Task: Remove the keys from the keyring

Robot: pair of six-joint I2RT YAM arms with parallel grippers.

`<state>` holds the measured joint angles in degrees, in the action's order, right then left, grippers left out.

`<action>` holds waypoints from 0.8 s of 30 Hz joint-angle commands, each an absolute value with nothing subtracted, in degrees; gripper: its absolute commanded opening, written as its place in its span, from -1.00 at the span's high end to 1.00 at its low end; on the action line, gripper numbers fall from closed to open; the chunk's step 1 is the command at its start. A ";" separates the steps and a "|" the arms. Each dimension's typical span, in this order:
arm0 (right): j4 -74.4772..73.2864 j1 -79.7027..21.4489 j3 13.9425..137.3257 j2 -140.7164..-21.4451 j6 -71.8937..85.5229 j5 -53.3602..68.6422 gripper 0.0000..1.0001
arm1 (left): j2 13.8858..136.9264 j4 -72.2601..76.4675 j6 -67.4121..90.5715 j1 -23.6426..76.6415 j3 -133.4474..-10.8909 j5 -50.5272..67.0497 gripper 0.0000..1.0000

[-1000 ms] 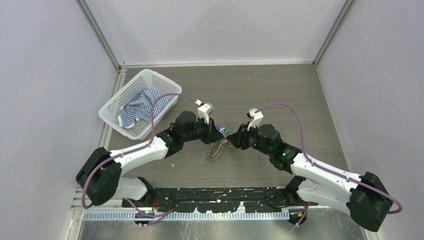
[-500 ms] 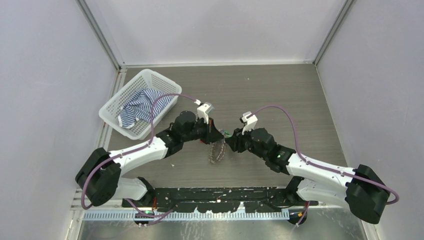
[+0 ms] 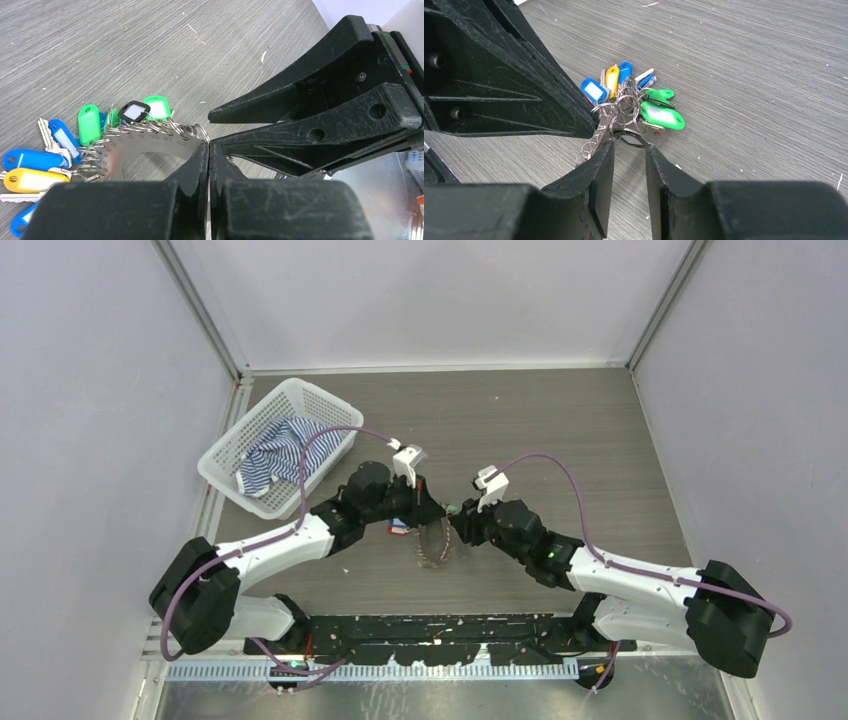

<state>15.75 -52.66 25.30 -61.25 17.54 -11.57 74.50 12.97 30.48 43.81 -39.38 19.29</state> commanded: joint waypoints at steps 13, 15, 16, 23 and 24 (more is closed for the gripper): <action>10.49 -52.89 20.44 -47.02 17.76 -10.39 0.21 | 66.69 31.98 19.34 44.03 -30.04 33.33 0.99; 8.57 -52.91 20.28 -44.72 17.64 -8.07 0.16 | 66.25 39.05 19.00 44.03 -26.41 33.12 0.99; 8.33 -52.92 20.19 -43.89 18.09 -6.86 0.15 | 66.19 42.34 18.92 44.03 -24.81 33.31 0.99; 5.54 -56.52 21.54 -45.43 18.91 -5.15 0.14 | 66.61 57.13 21.29 44.03 -17.45 29.00 0.99; 5.21 -57.00 21.53 -45.28 18.82 -5.97 0.15 | 66.66 58.44 21.80 44.03 -16.61 28.27 0.99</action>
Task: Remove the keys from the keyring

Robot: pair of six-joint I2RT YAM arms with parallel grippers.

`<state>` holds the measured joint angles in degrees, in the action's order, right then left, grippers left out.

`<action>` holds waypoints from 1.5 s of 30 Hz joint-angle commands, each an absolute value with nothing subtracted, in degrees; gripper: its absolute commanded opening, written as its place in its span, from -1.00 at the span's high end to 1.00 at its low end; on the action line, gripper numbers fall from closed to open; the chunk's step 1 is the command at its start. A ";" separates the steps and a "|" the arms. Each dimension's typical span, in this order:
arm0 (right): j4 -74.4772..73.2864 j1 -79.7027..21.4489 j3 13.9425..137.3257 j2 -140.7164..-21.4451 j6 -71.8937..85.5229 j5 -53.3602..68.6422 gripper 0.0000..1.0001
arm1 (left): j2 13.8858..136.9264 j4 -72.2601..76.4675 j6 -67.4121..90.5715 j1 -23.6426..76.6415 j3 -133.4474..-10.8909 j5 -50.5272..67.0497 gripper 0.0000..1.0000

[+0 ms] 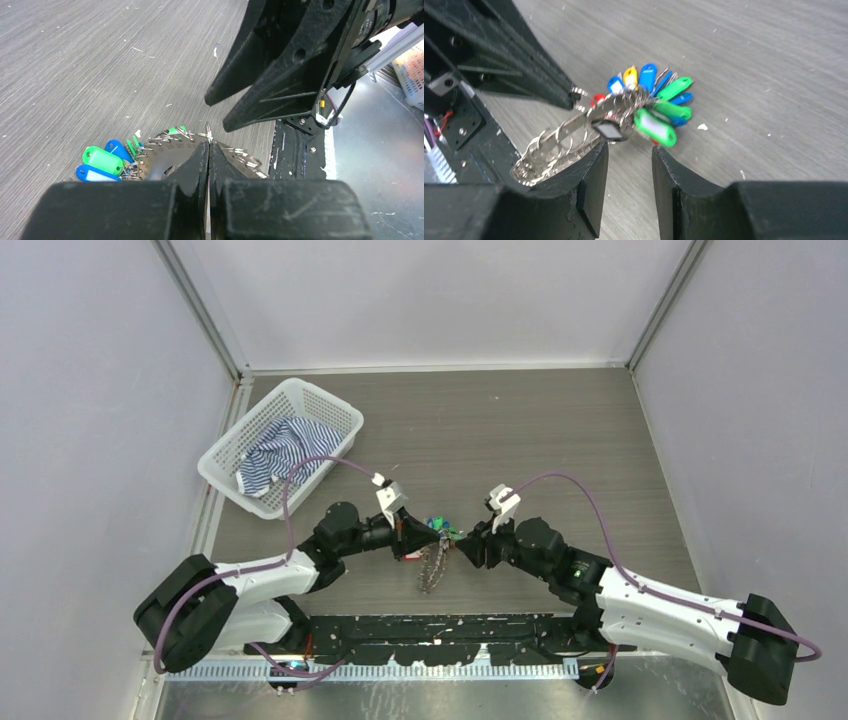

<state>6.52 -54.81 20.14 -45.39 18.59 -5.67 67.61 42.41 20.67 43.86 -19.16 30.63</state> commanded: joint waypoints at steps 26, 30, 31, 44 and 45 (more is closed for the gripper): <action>35.84 -66.29 17.33 -63.51 7.39 -23.27 -0.06 | 67.02 63.21 23.60 44.03 -16.98 31.78 0.99; 39.83 -66.29 17.18 -66.39 8.10 -29.52 -0.09 | 69.99 66.84 24.90 44.03 -18.80 31.71 0.99; 40.77 -66.27 17.19 -66.87 8.16 -31.22 -0.07 | 70.64 67.75 25.21 44.03 -19.03 31.40 0.99; 18.66 -66.32 24.18 -56.98 7.18 -33.22 0.98 | 67.91 59.82 24.66 44.12 -13.66 19.99 0.99; 16.22 -66.30 24.96 -55.98 7.12 -31.94 0.98 | 67.10 57.68 24.57 44.23 -14.00 19.85 0.99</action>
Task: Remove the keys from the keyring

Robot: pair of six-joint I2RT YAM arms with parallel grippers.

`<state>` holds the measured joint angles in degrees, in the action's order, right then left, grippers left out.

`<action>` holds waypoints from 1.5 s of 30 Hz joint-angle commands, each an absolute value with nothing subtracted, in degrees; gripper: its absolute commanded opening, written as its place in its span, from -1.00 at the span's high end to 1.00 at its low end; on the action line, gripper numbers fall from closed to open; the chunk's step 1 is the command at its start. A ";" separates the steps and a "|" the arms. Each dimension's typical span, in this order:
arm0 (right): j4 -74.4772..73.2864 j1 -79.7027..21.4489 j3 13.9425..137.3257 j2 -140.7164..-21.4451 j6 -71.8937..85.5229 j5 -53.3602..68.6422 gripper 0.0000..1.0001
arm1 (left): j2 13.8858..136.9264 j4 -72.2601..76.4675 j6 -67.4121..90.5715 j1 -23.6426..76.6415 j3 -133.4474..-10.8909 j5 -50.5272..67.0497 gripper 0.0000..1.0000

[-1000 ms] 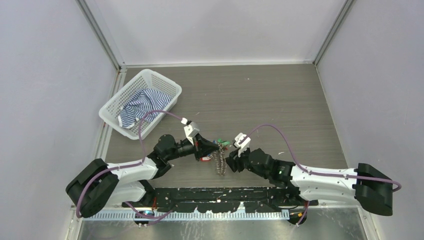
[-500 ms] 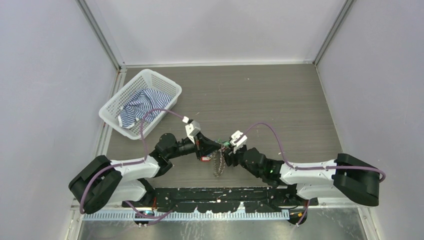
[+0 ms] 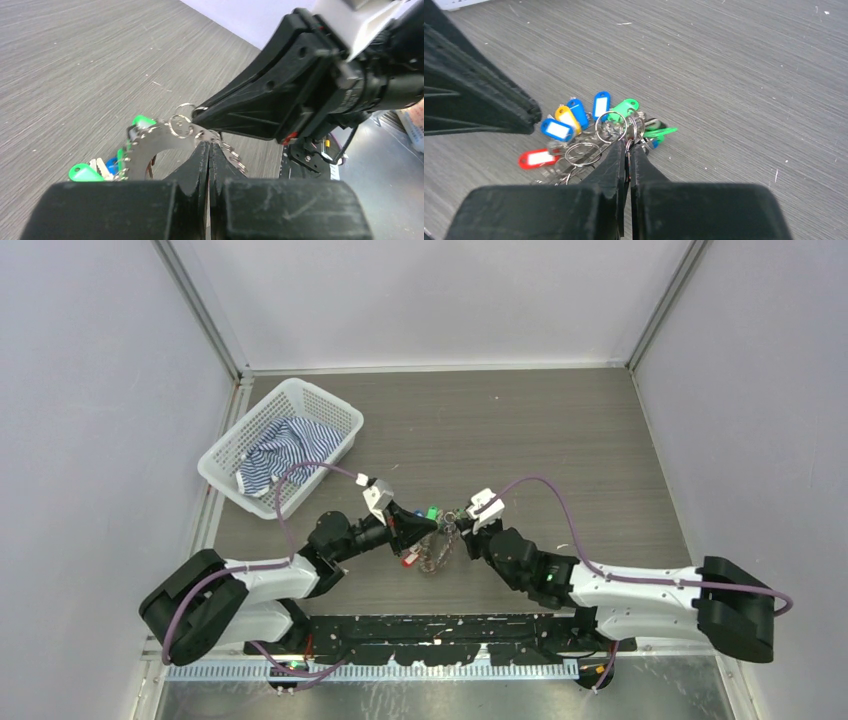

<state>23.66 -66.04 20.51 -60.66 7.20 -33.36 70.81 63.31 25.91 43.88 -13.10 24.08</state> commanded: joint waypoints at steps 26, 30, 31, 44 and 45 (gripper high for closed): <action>13.23 -66.23 28.19 -54.93 3.00 -25.82 0.98 | 69.74 47.91 29.21 52.00 -18.32 18.75 0.81; 12.93 -66.18 27.64 -53.48 1.95 -24.31 0.98 | 70.39 47.90 29.53 53.77 -18.19 16.10 0.83; 12.55 -66.18 27.65 -52.92 1.57 -24.04 0.98 | 70.23 47.90 29.67 53.79 -18.05 14.80 0.83; 10.81 -66.18 27.51 -51.04 -3.73 -22.22 0.98 | 53.54 30.74 23.20 53.64 -21.07 -2.58 0.43; 10.81 -66.18 27.65 -51.27 -4.07 -22.11 0.98 | 53.78 30.31 22.08 53.43 -21.55 -2.78 0.40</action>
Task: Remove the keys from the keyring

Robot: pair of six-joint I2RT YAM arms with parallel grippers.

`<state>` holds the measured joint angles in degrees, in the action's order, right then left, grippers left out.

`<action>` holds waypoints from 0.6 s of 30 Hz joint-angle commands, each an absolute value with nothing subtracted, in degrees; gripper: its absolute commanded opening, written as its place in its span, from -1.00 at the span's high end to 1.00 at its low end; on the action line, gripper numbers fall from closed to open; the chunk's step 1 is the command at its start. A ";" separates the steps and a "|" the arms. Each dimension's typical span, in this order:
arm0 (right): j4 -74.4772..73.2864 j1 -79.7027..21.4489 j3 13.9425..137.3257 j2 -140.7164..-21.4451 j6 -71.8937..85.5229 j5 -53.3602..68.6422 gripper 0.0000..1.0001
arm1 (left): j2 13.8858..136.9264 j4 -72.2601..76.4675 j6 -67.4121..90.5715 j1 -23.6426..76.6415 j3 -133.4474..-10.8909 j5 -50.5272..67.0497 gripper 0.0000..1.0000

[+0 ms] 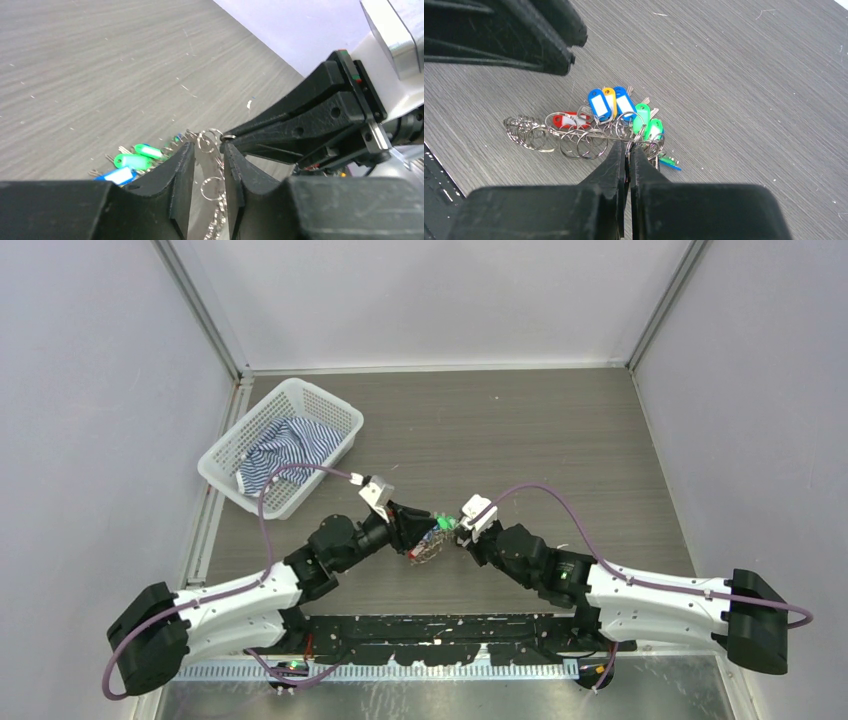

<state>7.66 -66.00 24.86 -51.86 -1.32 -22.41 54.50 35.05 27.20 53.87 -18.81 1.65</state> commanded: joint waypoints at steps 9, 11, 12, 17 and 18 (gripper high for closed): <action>10.74 -66.25 27.00 -51.14 -4.49 -22.56 0.98 | 68.54 32.97 25.06 41.11 -30.55 26.79 0.37; 10.96 -66.20 26.84 -50.91 -4.23 -22.57 0.98 | 71.29 33.63 26.56 39.92 -32.38 31.76 0.37; 10.97 -66.25 26.89 -50.83 -4.22 -22.59 0.98 | 72.57 32.96 26.78 39.78 -33.39 33.34 0.38; 11.28 -66.23 26.81 -51.21 -4.46 -23.19 0.98 | 76.09 33.78 30.55 38.93 -35.89 37.03 0.35; 11.32 -66.21 26.81 -51.26 -4.48 -23.16 0.98 | 76.24 33.15 30.94 38.69 -36.16 37.13 0.34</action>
